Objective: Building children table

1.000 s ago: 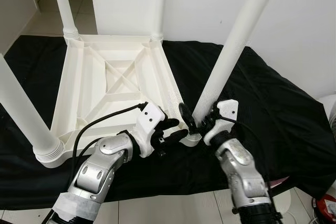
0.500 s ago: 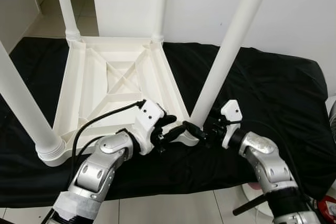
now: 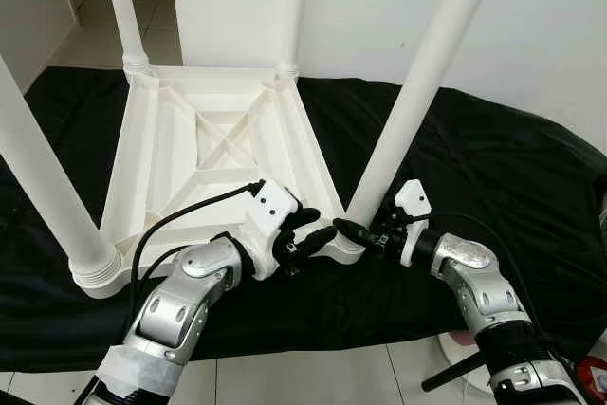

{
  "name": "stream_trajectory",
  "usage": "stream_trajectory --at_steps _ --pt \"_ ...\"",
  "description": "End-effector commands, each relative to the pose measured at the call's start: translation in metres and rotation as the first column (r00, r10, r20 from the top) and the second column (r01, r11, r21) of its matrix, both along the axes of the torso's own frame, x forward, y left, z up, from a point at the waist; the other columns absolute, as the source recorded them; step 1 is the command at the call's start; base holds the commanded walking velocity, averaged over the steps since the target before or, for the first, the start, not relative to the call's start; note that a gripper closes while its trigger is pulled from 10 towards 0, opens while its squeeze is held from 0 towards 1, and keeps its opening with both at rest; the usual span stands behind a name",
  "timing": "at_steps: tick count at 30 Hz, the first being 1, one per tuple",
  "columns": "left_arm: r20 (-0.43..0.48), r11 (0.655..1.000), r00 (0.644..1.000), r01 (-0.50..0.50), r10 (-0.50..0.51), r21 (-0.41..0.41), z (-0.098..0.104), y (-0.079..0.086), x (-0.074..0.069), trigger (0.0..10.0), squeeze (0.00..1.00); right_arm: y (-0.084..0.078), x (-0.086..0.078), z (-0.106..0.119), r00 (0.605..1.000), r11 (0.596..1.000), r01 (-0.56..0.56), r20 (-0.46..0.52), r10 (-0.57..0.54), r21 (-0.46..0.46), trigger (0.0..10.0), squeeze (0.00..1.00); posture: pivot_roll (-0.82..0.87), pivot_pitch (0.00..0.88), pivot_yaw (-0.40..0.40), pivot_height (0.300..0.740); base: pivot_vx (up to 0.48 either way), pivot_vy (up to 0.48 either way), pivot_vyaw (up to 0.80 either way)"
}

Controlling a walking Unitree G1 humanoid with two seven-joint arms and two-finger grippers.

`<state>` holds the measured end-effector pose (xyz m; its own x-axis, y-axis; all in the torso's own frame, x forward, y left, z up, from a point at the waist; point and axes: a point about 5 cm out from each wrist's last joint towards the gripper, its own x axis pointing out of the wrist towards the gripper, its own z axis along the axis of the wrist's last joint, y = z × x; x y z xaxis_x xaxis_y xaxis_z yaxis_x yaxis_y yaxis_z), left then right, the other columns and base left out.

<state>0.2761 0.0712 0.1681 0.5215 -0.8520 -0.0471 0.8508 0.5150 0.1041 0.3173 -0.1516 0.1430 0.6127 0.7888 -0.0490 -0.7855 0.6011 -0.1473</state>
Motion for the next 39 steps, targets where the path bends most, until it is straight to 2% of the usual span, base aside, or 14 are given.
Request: stream_trajectory --at_steps 1,2,3,4,7,15,19,22,25,27,28,35,36,39 --pt "-0.007 1.000 1.000 0.022 -0.022 0.003 -0.002 -0.004 -0.001 10.0 0.00 -0.003 -0.001 -0.004 1.000 1.000 0.009 -0.021 -0.009 0.011 0.0 0.00 0.04 0.007 -0.090 0.740 0.000 0.000 0.00" --pt "-0.008 1.000 1.000 0.023 -0.023 0.003 -0.002 -0.004 -0.001 10.0 0.00 -0.003 -0.002 -0.004 1.000 1.000 0.012 -0.019 -0.012 0.013 0.0 0.00 0.04 0.010 -0.089 0.740 0.000 0.000 0.00" --pt "-0.009 1.000 1.000 0.023 -0.023 0.003 -0.002 -0.004 -0.001 10.0 0.00 -0.002 -0.003 -0.004 1.000 0.999 0.024 -0.019 -0.023 0.023 8.0 0.00 0.04 0.012 -0.091 0.740 0.000 0.000 0.00" --pt "-0.010 1.000 1.000 0.024 -0.024 0.003 -0.002 -0.004 -0.001 10.0 0.00 0.000 -0.004 -0.004 0.999 0.999 0.038 -0.018 -0.037 0.037 10.0 0.00 0.04 0.012 -0.091 0.740 0.000 0.000 0.00" --pt "-0.010 1.000 1.000 0.024 -0.024 0.002 -0.002 -0.004 -0.001 10.0 0.00 0.001 -0.004 -0.003 0.999 0.997 0.048 -0.018 -0.047 0.052 10.0 0.00 0.04 0.013 -0.091 0.740 0.000 0.000 0.00" --pt "-0.017 1.000 1.000 0.023 -0.023 -0.001 -0.003 -0.003 -0.003 10.0 0.00 0.022 -0.012 0.003 0.960 0.942 0.270 0.015 -0.279 0.202 10.0 0.00 0.04 0.021 -0.091 0.740 0.000 0.000 0.00" --pt "-0.021 1.000 0.999 0.027 -0.027 0.000 -0.003 -0.003 -0.003 10.0 0.00 0.028 -0.014 0.003 0.878 0.829 0.467 -0.047 -0.477 0.308 10.0 0.00 0.03 0.025 -0.091 0.740 0.000 0.000 0.00" --pt "-0.021 1.000 0.999 0.028 -0.028 0.000 -0.003 -0.003 -0.003 10.0 0.00 0.029 -0.014 0.002 0.847 0.794 0.519 -0.063 -0.528 0.315 10.0 0.00 0.03 0.026 -0.092 0.740 0.000 0.000 0.00" --pt "-0.022 1.000 0.999 0.027 -0.027 -0.001 -0.003 -0.003 -0.003 10.0 0.00 0.033 -0.017 -0.002 0.780 0.724 0.614 -0.104 -0.617 0.315 10.0 0.00 0.03 0.028 -0.093 0.740 0.000 0.000 0.00" --pt "-0.022 1.000 0.999 0.025 -0.025 -0.002 -0.003 -0.003 -0.003 10.0 0.00 0.040 -0.022 -0.001 0.710 0.628 0.689 -0.162 -0.686 0.361 10.0 0.00 0.04 0.029 -0.096 0.740 0.000 0.000 0.00" --pt "-0.022 1.000 0.999 0.024 -0.024 -0.003 -0.003 -0.003 -0.004 10.0 0.00 0.041 -0.022 -0.001 0.702 0.615 0.696 -0.173 -0.690 0.370 10.0 0.00 0.04 0.028 -0.097 0.740 0.000 0.000 0.00" --pt "-0.021 1.000 0.999 0.023 -0.023 -0.004 -0.003 -0.004 -0.003 10.0 0.00 0.034 -0.022 0.007 0.697 0.629 0.690 -0.096 -0.710 0.359 10.0 0.00 0.03 0.026 -0.098 0.740 0.000 0.000 0.00" --pt "-0.021 1.000 0.999 0.024 -0.024 -0.004 -0.003 -0.004 -0.003 10.0 0.00 0.032 -0.022 0.008 0.699 0.630 0.686 -0.091 -0.709 0.364 10.0 1.00 0.03 0.027 -0.098 0.740 0.000 0.000 0.00" --pt "-0.019 1.000 1.000 0.023 -0.023 -0.004 -0.002 -0.004 -0.002 10.0 0.00 0.031 -0.022 0.010 0.714 0.638 0.669 -0.093 -0.694 0.380 10.0 1.00 0.03 0.028 -0.100 0.740 0.000 0.000 0.00"
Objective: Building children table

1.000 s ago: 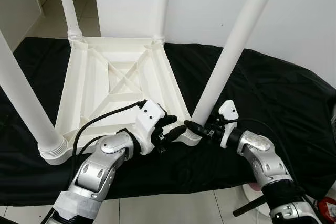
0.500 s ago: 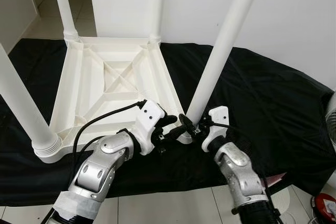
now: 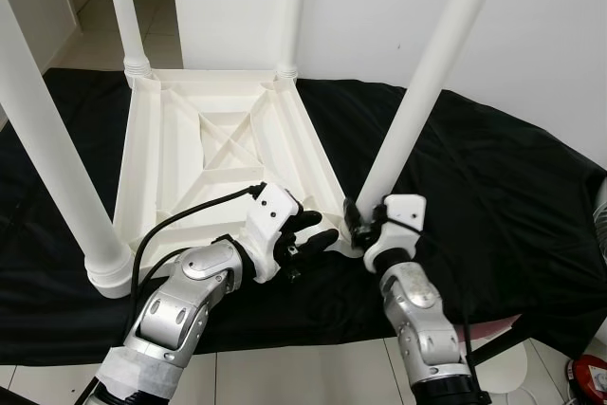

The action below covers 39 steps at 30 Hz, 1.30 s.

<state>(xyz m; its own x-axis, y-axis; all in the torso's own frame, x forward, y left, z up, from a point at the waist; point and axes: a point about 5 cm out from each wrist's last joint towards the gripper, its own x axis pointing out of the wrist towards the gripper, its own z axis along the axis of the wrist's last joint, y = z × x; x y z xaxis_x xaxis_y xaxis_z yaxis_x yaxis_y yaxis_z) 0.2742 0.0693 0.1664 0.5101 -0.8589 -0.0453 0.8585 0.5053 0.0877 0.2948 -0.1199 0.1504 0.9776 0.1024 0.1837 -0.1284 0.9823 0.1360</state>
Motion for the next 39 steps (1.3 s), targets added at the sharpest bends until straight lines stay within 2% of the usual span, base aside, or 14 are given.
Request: stream_trajectory --at_steps 1,9,10,11,12,13,14,15,17,27,32,33,34,39 --pt "-0.005 1.000 1.000 0.010 -0.010 0.006 -0.001 -0.002 0.000 10.0 0.00 -0.001 0.000 0.002 1.000 0.999 0.001 0.011 -0.002 0.032 10.0 1.00 0.03 0.028 -0.100 0.740 0.000 0.000 0.00" --pt "-0.005 1.000 1.000 0.009 -0.009 0.005 0.000 -0.002 0.001 10.0 0.00 -0.002 0.000 0.003 0.999 0.998 -0.032 0.010 0.032 0.058 10.0 1.00 0.03 0.027 -0.102 0.740 0.000 0.000 0.00" --pt "-0.003 1.000 1.000 0.004 -0.004 0.004 0.000 -0.001 0.001 10.0 0.00 -0.006 -0.001 0.001 0.987 0.987 -0.161 0.004 0.161 0.004 10.0 0.18 0.03 0.037 -0.098 0.740 0.000 0.000 0.00" --pt "-0.003 1.000 1.000 0.001 -0.001 0.003 0.001 -0.001 0.002 10.0 0.00 -0.010 -0.003 -0.001 0.955 0.953 -0.297 -0.015 0.296 -0.058 10.0 0.00 0.03 0.036 -0.097 0.740 0.000 0.000 0.00" --pt "-0.003 1.000 1.000 0.001 -0.001 0.003 0.001 -0.001 0.002 10.0 0.00 -0.010 -0.003 -0.001 0.955 0.953 -0.297 -0.015 0.296 -0.058 10.0 0.00 0.03 0.036 -0.097 0.740 0.000 0.000 0.00" --pt "-0.003 1.000 1.000 -0.002 0.002 0.002 0.001 0.000 0.002 10.0 0.00 -0.014 -0.005 -0.004 0.912 0.901 -0.411 -0.043 0.409 -0.141 10.0 0.00 0.03 0.039 -0.093 0.740 0.000 0.000 0.00" --pt "-0.003 1.000 1.000 -0.002 0.002 0.002 0.001 0.000 0.002 10.0 0.00 -0.014 -0.005 -0.004 0.912 0.901 -0.411 -0.043 0.409 -0.141 10.0 0.00 0.03 0.039 -0.093 0.740 0.000 0.000 0.00" --pt "-0.004 1.000 1.000 -0.002 0.002 0.001 0.001 0.000 0.002 10.0 0.00 -0.018 -0.007 -0.006 0.871 0.850 -0.490 -0.079 0.484 -0.191 10.0 0.00 0.03 0.040 -0.092 0.740 0.000 0.000 0.00" --pt "-0.003 1.000 1.000 0.001 -0.001 0.000 0.001 -0.001 0.002 10.0 0.00 -0.026 -0.003 -0.008 0.831 0.795 -0.555 -0.116 0.544 -0.245 10.0 0.00 0.03 0.039 -0.089 0.740 0.000 0.000 0.00" --pt "0.010 1.000 1.000 0.003 -0.003 -0.001 0.005 0.000 0.005 10.0 0.00 -0.027 0.019 -0.008 0.766 0.695 -0.638 -0.182 0.616 -0.333 10.0 0.00 0.04 0.028 -0.078 0.740 0.000 0.000 0.00" --pt "0.014 1.000 1.000 0.001 -0.001 0.000 0.006 0.000 0.006 10.0 0.00 -0.025 0.023 -0.011 0.750 0.674 -0.657 -0.202 0.630 -0.339 10.0 0.00 0.05 0.027 -0.079 0.740 0.000 0.000 0.00" --pt "0.015 1.000 1.000 0.000 0.000 0.000 0.006 0.001 0.006 10.0 0.00 -0.024 0.025 -0.013 0.744 0.666 -0.664 -0.211 0.634 -0.340 4.6 0.00 0.05 0.027 -0.079 0.740 0.000 0.000 0.00" --pt "0.016 1.000 1.000 -0.002 0.002 -0.001 0.007 0.001 0.006 10.0 0.00 -0.023 0.027 -0.015 0.738 0.659 -0.670 -0.220 0.638 -0.342 0.0 0.00 0.05 0.026 -0.080 0.740 0.000 0.000 0.00" --pt "0.018 1.000 1.000 -0.005 0.005 -0.001 0.008 0.001 0.006 10.0 0.00 -0.023 0.029 -0.019 0.724 0.647 -0.687 -0.232 0.650 -0.332 0.0 0.00 0.05 0.026 -0.080 0.740 0.000 0.000 0.00"
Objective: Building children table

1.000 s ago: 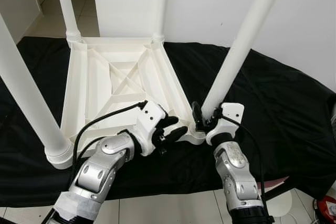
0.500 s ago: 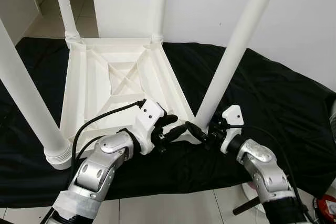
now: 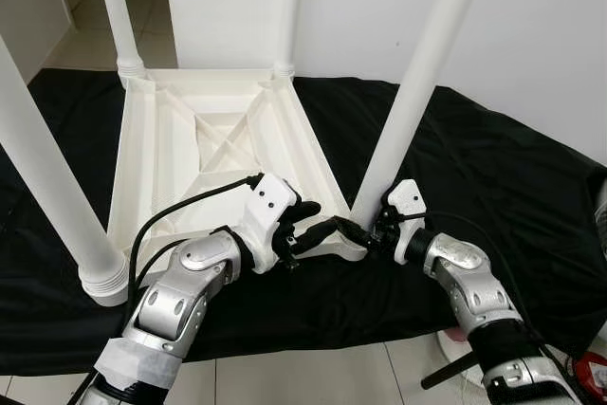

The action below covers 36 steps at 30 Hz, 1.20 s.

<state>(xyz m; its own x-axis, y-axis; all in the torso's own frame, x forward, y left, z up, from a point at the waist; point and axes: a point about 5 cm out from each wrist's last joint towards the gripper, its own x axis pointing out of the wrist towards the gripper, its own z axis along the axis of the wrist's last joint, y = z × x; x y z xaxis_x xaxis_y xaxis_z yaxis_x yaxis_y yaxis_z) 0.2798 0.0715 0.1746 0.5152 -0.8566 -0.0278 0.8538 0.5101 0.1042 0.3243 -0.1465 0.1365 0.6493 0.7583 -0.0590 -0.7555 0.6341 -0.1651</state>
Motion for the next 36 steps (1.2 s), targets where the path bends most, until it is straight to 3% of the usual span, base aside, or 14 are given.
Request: stream_trajectory --at_steps 1,14,15,17,20,23,36 --pt "-0.005 1.000 1.000 0.000 0.000 0.005 -0.001 -0.001 0.001 10.0 0.00 0.004 0.000 -0.005 0.999 0.999 -0.036 -0.017 0.035 -0.029 0.0 0.00 0.05 0.026 -0.080 0.740 0.000 0.000 0.00" --pt "-0.003 1.000 1.000 0.007 -0.007 0.000 0.000 -0.002 0.001 10.0 0.00 0.007 -0.003 -0.006 1.000 0.999 0.004 0.018 -0.005 0.036 0.0 0.00 0.04 0.029 -0.083 0.740 0.000 0.000 0.00" --pt "-0.003 1.000 1.000 0.005 -0.005 0.000 0.000 -0.002 0.001 10.0 0.00 0.007 -0.002 -0.005 0.999 0.998 0.041 0.029 -0.042 0.040 10.0 0.00 0.04 0.030 -0.083 0.740 0.000 0.000 0.00" --pt "-0.001 1.000 1.000 0.002 -0.002 0.001 0.001 -0.001 0.002 10.0 0.00 0.004 0.005 -0.005 0.984 0.985 0.173 0.031 -0.174 0.019 10.0 0.00 0.04 0.032 -0.083 0.740 0.000 0.000 0.00" --pt "-0.001 1.000 1.000 0.001 -0.001 0.001 0.001 0.000 0.002 10.0 0.00 0.003 0.007 -0.006 0.975 0.976 0.218 0.031 -0.218 0.009 10.0 0.00 0.04 0.032 -0.083 0.740 0.000 0.000 0.00" --pt "-0.005 1.000 1.000 0.003 -0.003 0.002 0.000 0.000 0.002 10.0 0.00 0.003 0.011 -0.003 0.938 0.937 0.345 0.005 -0.345 0.056 10.0 0.00 0.04 0.038 -0.079 0.740 0.000 0.000 0.00" --pt "-0.011 1.000 1.000 0.011 -0.011 0.002 -0.001 -0.001 -0.001 10.0 0.00 0.038 0.003 0.000 0.860 0.842 0.510 -0.094 -0.502 0.175 10.0 0.00 0.04 0.046 -0.079 0.740 0.000 0.000 0.00"
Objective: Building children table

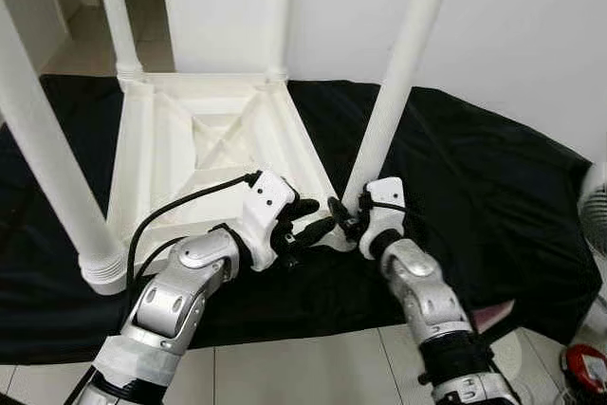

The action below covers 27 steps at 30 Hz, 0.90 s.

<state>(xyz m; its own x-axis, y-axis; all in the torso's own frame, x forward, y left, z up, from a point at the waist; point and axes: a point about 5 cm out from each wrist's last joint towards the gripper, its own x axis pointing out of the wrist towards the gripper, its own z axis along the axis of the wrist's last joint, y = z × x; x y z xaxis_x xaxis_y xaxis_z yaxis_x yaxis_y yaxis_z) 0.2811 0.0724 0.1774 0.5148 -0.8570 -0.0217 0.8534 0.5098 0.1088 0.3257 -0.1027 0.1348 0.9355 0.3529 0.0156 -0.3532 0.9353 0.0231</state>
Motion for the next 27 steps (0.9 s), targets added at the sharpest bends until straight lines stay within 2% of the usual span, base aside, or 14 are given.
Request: stream_trajectory --at_steps 1,4,9,15,16,18,19,25,27 --pt "-0.020 1.000 1.000 0.012 -0.012 0.005 -0.004 -0.002 -0.002 10.0 0.00 0.002 0.001 0.004 0.998 0.998 0.062 0.002 -0.062 0.019 10.0 0.00 0.04 0.048 -0.079 0.740 0.000 0.000 0.00" --pt "-0.023 1.000 1.000 0.013 -0.013 0.004 -0.004 -0.003 -0.003 10.0 0.00 0.012 0.000 0.006 0.994 0.992 0.113 -0.006 -0.113 0.058 10.0 0.00 0.04 0.049 -0.081 0.740 0.000 0.000 0.00" --pt "-0.024 1.000 1.000 0.013 -0.013 0.001 -0.004 -0.004 -0.002 10.0 0.00 0.021 0.001 0.014 0.983 0.978 0.182 -0.019 -0.181 0.106 10.0 0.00 0.05 0.049 -0.086 0.740 0.000 0.000 0.00" --pt "-0.024 1.000 1.000 0.018 -0.018 -0.001 -0.005 -0.005 -0.004 10.0 0.00 0.011 0.001 0.021 0.979 0.974 0.203 0.004 -0.205 0.101 10.0 0.00 0.04 0.041 -0.088 0.740 0.000 0.000 0.00" --pt "-0.023 1.000 1.000 0.018 -0.018 -0.002 -0.005 -0.005 -0.004 10.0 0.00 0.009 0.001 0.021 0.978 0.973 0.208 0.006 -0.210 0.101 10.0 0.95 0.04 0.037 -0.088 0.740 0.000 0.000 0.00" --pt "-0.023 1.000 1.000 0.018 -0.019 -0.002 -0.005 -0.005 -0.004 10.0 0.00 0.008 0.001 0.022 0.977 0.972 0.211 0.007 -0.213 0.102 10.0 0.95 0.04 0.037 -0.088 0.740 0.000 0.000 0.00" --pt "-0.022 1.000 1.000 0.019 -0.019 -0.003 -0.005 -0.006 -0.004 10.0 0.00 0.006 0.001 0.022 0.978 0.972 0.208 0.011 -0.210 0.106 10.0 1.00 0.04 0.036 -0.089 0.740 0.000 0.000 0.00" --pt "-0.024 1.000 0.999 0.024 -0.024 -0.004 -0.006 -0.006 -0.005 10.0 0.00 0.002 -0.001 0.026 0.982 0.978 0.180 0.034 -0.185 0.100 10.0 1.00 0.04 0.031 -0.088 0.740 0.000 0.000 0.00" --pt "-0.023 1.000 0.999 0.028 -0.028 -0.002 -0.006 -0.007 -0.005 10.0 0.00 -0.004 -0.004 0.024 0.989 0.987 0.138 0.044 -0.142 0.080 10.0 1.00 0.03 0.022 -0.086 0.740 0.000 0.000 0.00"
